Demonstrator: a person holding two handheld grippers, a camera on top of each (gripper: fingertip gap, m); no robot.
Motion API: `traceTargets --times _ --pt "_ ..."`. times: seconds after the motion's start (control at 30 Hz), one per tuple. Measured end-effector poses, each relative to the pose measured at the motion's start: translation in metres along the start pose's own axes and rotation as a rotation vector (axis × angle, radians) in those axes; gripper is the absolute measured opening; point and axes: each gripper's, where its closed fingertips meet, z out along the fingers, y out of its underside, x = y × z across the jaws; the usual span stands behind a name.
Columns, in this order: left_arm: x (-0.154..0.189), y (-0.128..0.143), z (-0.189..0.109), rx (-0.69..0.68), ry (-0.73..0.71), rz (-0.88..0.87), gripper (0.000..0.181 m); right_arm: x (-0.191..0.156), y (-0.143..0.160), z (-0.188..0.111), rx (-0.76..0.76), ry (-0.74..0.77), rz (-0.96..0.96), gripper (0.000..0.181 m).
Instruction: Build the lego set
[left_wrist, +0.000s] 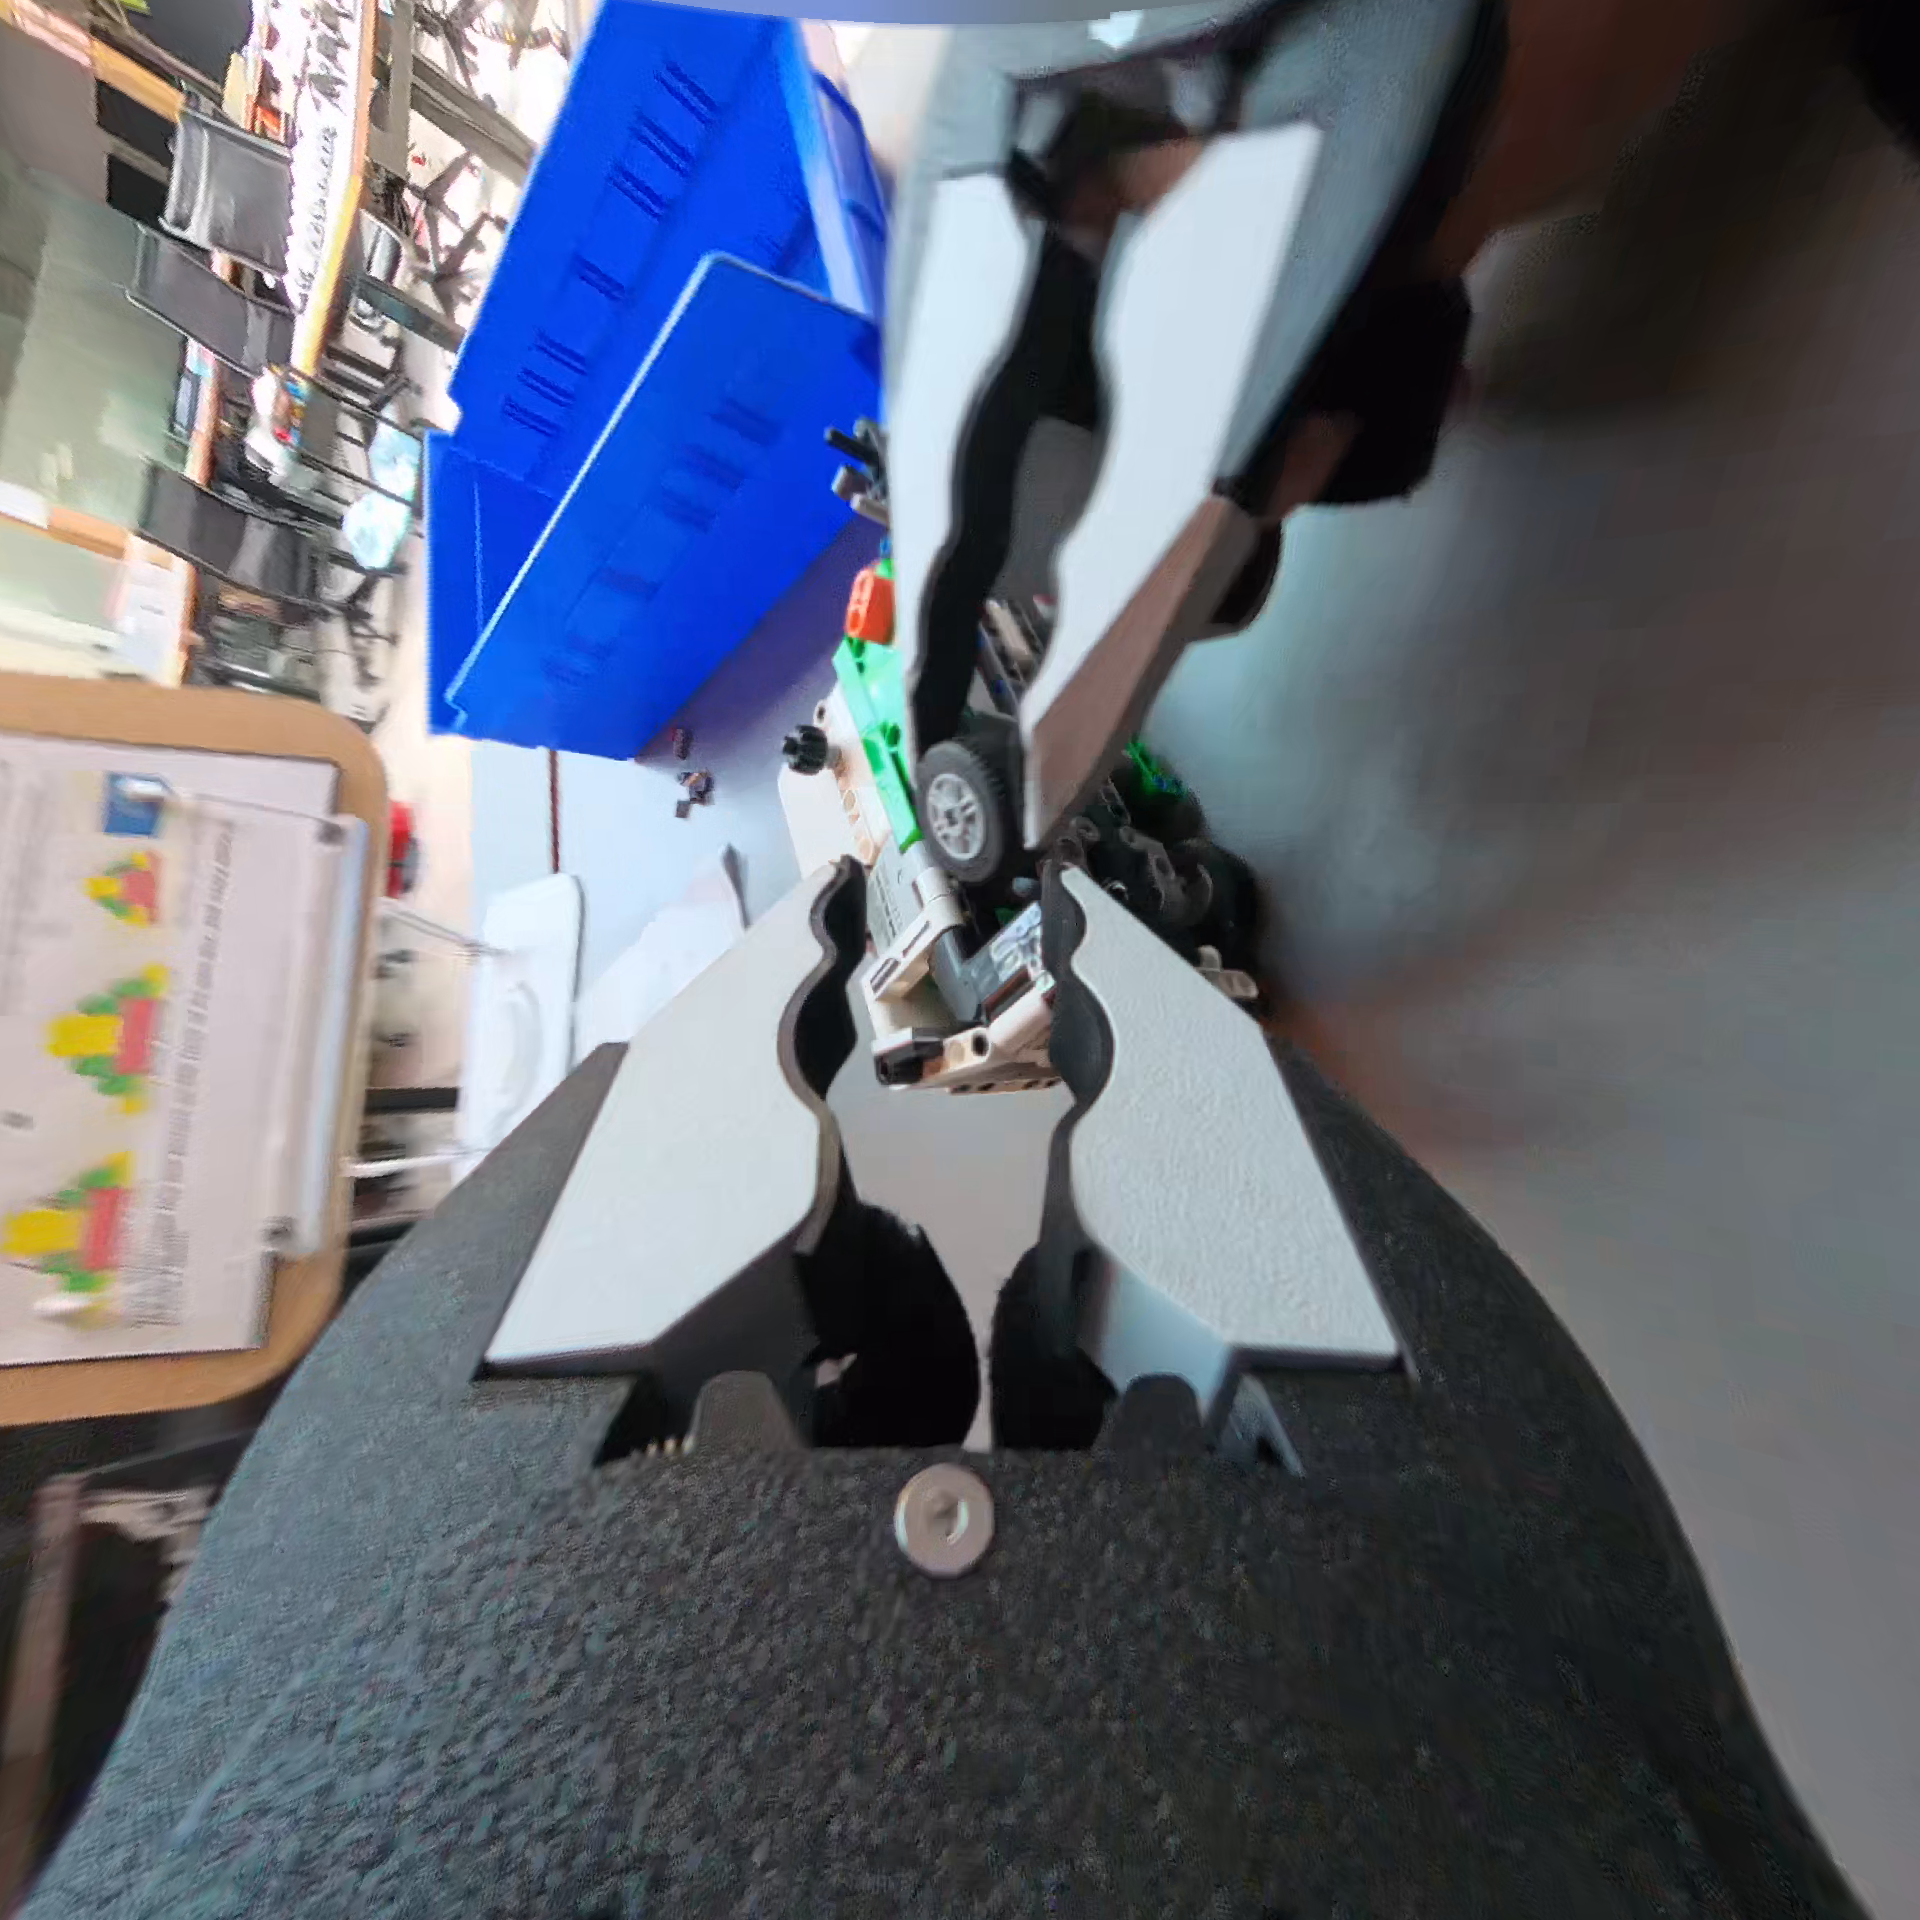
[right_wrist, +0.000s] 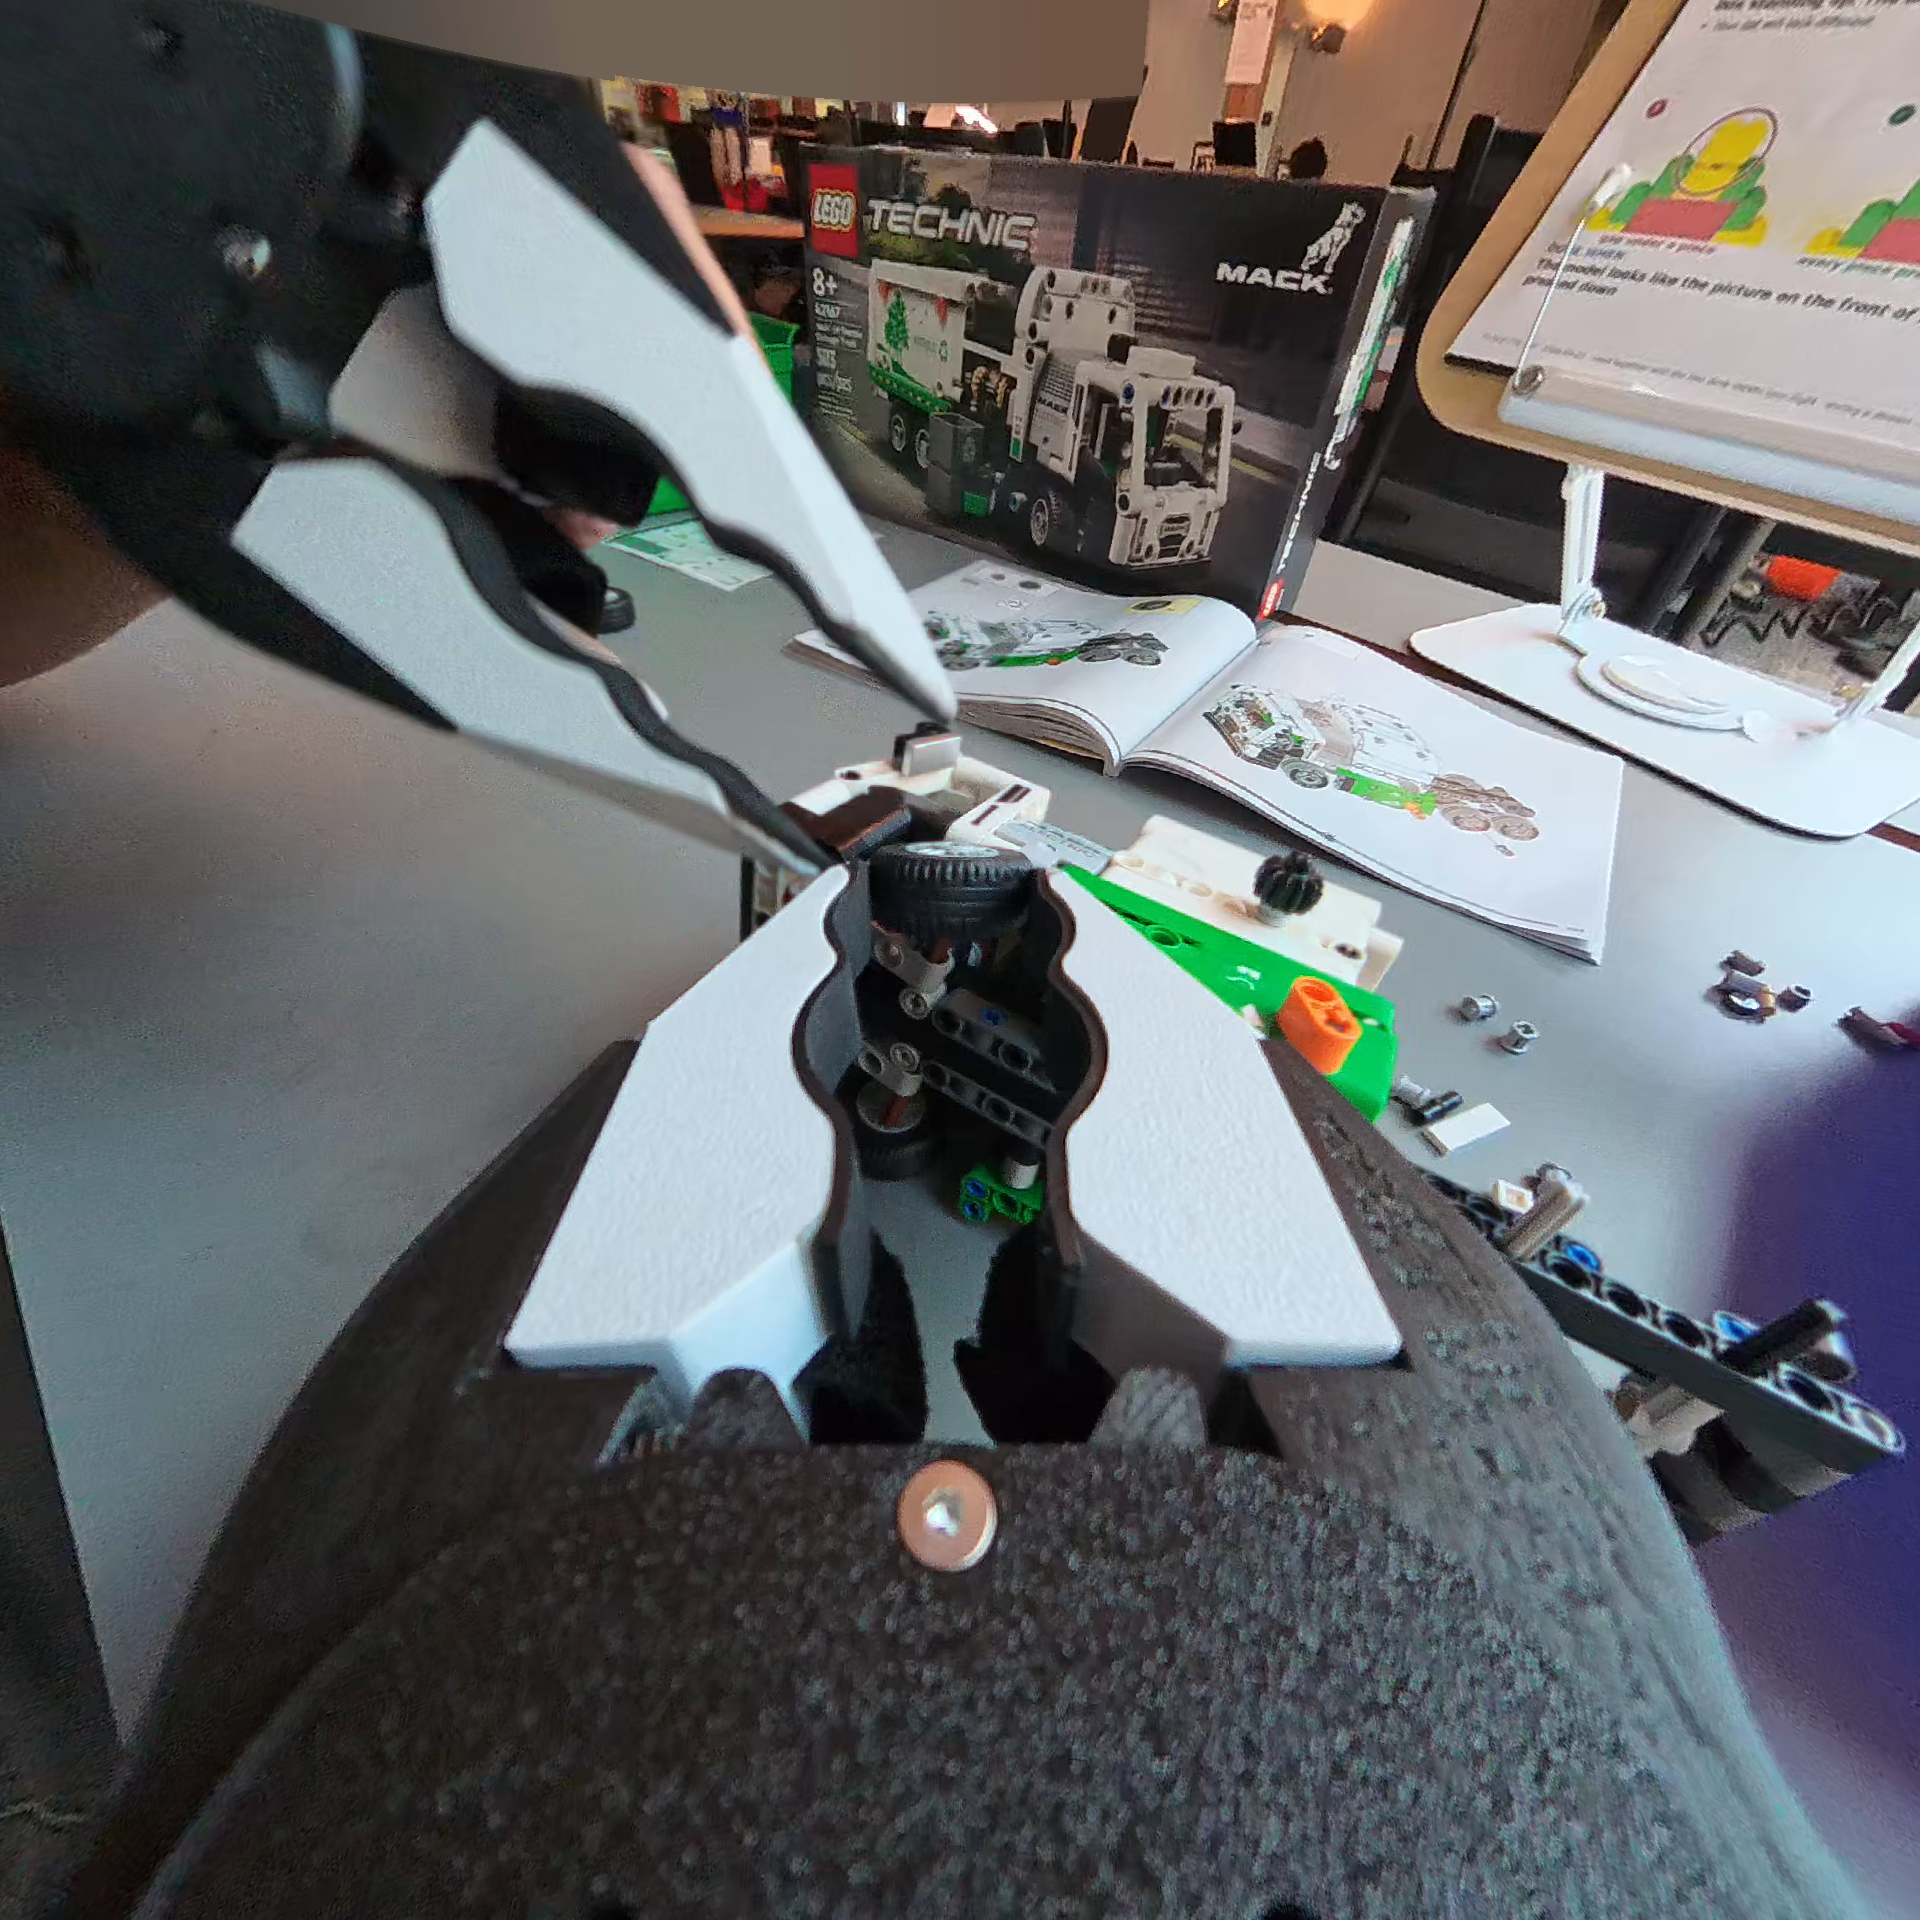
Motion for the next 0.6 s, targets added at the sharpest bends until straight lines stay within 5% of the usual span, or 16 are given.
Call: traceTargets --times 0.17,0.3,0.6 --pt "-0.001 0.009 -0.01 0.183 0.109 -0.336 0.033 -0.003 0.001 0.002 0.023 0.012 -0.021 0.03" --pt "0.012 0.001 -0.011 0.31 0.144 -0.369 0.032 -0.003 0.002 0.005 0.019 -0.001 0.002 0.03" --pt "0.025 -0.003 0.007 0.313 0.182 -0.376 0.046 -0.002 0.003 0.001 0.024 -0.048 0.074 0.03"
